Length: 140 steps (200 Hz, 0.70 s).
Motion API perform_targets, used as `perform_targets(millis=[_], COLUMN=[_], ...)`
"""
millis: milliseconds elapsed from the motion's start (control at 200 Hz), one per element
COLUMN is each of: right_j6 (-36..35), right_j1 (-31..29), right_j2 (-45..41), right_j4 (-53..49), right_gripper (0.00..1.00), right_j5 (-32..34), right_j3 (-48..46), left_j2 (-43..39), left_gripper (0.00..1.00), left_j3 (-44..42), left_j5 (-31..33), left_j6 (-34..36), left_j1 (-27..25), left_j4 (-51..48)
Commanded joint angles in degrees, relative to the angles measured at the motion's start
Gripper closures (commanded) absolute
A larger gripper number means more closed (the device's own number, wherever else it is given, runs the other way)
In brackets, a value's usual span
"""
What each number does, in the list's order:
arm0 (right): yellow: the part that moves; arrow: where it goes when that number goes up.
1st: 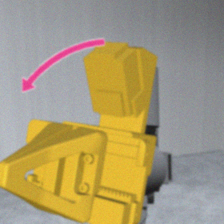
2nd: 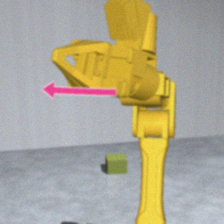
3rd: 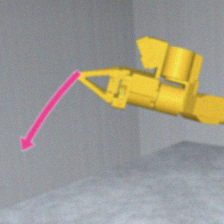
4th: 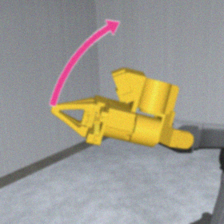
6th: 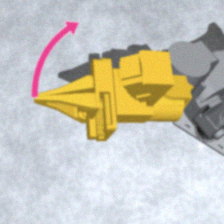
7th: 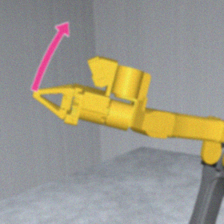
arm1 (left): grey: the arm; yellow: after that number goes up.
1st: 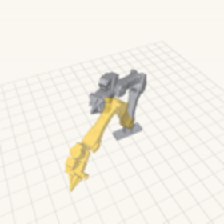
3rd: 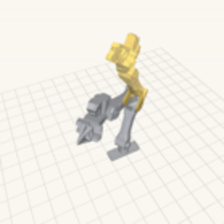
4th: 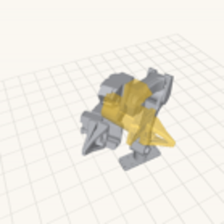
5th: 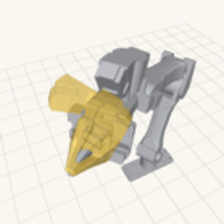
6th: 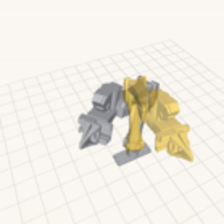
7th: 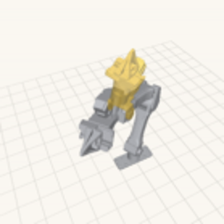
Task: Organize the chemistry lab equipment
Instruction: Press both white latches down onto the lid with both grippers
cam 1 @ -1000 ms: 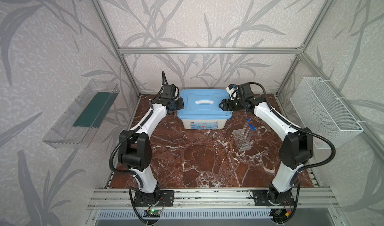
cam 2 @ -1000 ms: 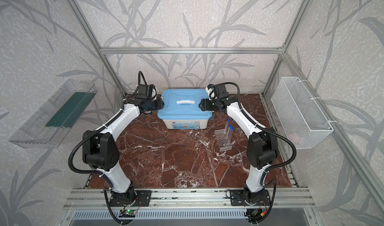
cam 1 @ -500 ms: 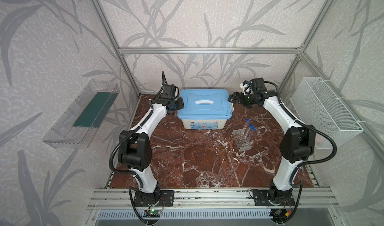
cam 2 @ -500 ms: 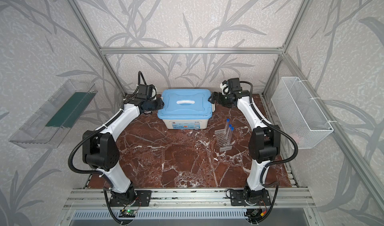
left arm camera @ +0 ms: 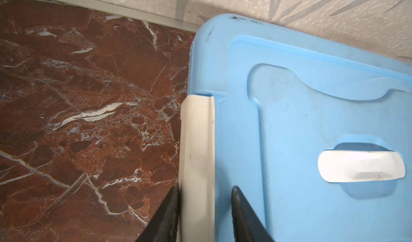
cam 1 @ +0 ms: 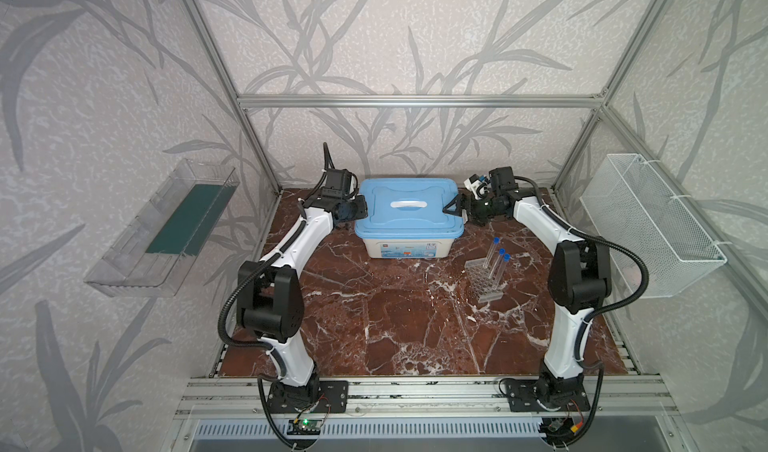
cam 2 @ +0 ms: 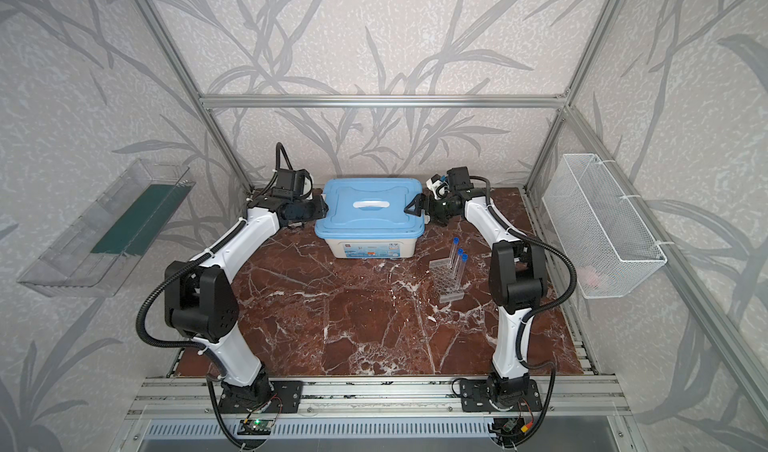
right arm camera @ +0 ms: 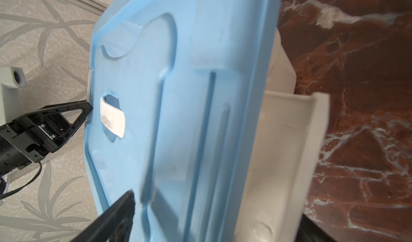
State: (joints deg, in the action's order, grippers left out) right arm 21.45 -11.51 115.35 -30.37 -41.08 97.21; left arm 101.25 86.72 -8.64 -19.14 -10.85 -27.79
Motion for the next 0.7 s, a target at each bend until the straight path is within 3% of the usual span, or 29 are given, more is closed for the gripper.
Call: perform_targets(millis=[0,270,365,490,695], right_j6=[-2.1,-9.9,-9.7,-10.0,-9.7], right_j1=[-2.5,-10.6,-11.7,-14.5,-16.7], right_j2=[-4.5,-4.9,-3.2,-0.4,3.2], right_j4=[-1.1,-12.7,-13.4,-13.9,-15.7], right_gripper=[0.11,0.2,0.24,0.39,0.39], right_j5=[0.7,16.5,16.6,17.9,20.5], right_j3=[1.1,9.3,10.6,12.3,14.6], left_j2=[1.1,0.9,0.9,0.8,0.9], left_gripper=[0.61,0.6,0.61,0.6,0.6], left_j3=[-3.2,-4.4,-4.3,-4.1,-3.0], left_j5=[-1.6,-3.4,-3.6,-3.7,-5.4], left_j6=[-0.4,-1.4,-1.7,-2.2,-3.3], left_j1=[-0.6,-1.5,-2.1,-3.6,-5.1], left_j4=[-8.7,-7.4,-7.4,-7.1,-6.6])
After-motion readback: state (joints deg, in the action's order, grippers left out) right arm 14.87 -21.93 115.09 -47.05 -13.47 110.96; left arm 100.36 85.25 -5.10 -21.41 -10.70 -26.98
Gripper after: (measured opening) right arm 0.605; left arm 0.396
